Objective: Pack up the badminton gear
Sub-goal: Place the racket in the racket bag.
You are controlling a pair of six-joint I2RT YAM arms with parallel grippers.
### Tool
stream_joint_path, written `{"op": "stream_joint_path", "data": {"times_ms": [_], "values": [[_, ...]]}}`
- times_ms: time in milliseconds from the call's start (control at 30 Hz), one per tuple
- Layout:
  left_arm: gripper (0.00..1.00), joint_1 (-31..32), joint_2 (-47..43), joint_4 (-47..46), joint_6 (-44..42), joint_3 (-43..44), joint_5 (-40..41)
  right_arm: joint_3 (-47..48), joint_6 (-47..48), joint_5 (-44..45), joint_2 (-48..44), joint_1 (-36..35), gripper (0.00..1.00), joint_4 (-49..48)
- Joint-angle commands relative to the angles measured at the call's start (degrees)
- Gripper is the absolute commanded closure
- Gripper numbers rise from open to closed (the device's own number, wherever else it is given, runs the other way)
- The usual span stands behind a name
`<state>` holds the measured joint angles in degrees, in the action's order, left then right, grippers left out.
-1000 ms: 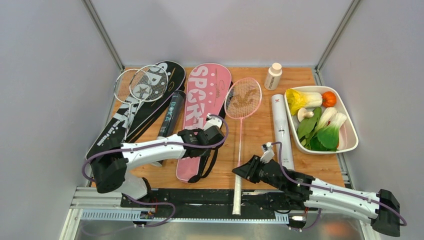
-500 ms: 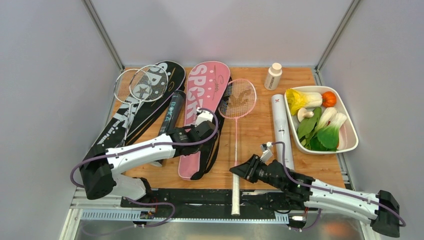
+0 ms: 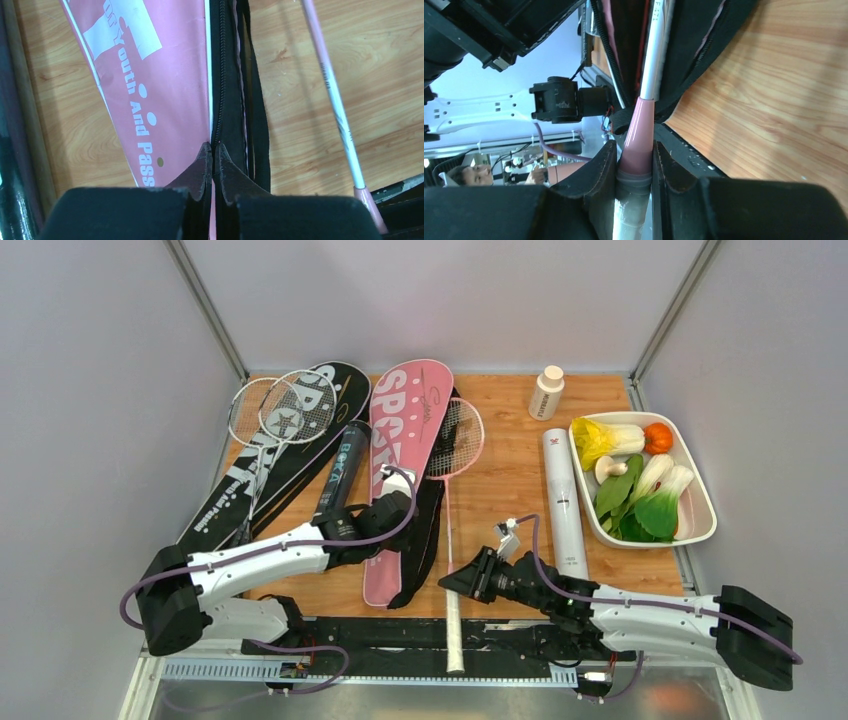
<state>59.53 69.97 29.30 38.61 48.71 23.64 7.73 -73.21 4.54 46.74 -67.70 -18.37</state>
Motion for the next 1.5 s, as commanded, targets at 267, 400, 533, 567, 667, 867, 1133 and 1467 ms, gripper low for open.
{"op": "stream_joint_path", "data": {"times_ms": [267, 400, 533, 567, 667, 867, 1133, 1467], "values": [[1.00, -0.03, -4.76, -6.51, -4.39, -2.83, -3.59, 5.20, 3.16, -0.85, -1.23, 0.55, 1.00, -8.62], [1.00, -0.02, -5.93, -8.73, -5.77, -4.83, -6.32, 8.42, 7.20, 5.57, 1.82, 4.62, 1.00, -7.00], [1.00, -0.01, -7.74, -11.36, -5.15, -7.73, -9.10, 16.62, 11.35, 4.94, 10.14, 7.71, 1.00, -7.17], [1.00, -0.02, -8.54, -11.85, -5.01, -8.80, -9.99, 18.55, 11.91, 3.78, 12.55, 8.35, 1.00, -7.51], [1.00, -0.01, -9.86, -14.35, -4.77, -10.71, -11.34, 22.42, 13.19, 0.76, 20.41, 9.64, 1.00, -10.13], [1.00, -0.01, -10.44, -15.95, -5.22, -12.69, -13.06, 24.93, 12.49, -2.82, 29.98, 11.74, 1.00, -14.56], [1.00, 0.00, -10.45, -17.36, -4.91, -13.87, -14.71, 26.99, 12.91, -1.91, 36.28, 14.46, 1.00, -14.90], [1.00, -0.02, -15.59, -20.72, 0.09, -18.40, -18.04, 32.75, 14.01, 0.62, 44.93, 15.48, 0.98, -14.83]]}}
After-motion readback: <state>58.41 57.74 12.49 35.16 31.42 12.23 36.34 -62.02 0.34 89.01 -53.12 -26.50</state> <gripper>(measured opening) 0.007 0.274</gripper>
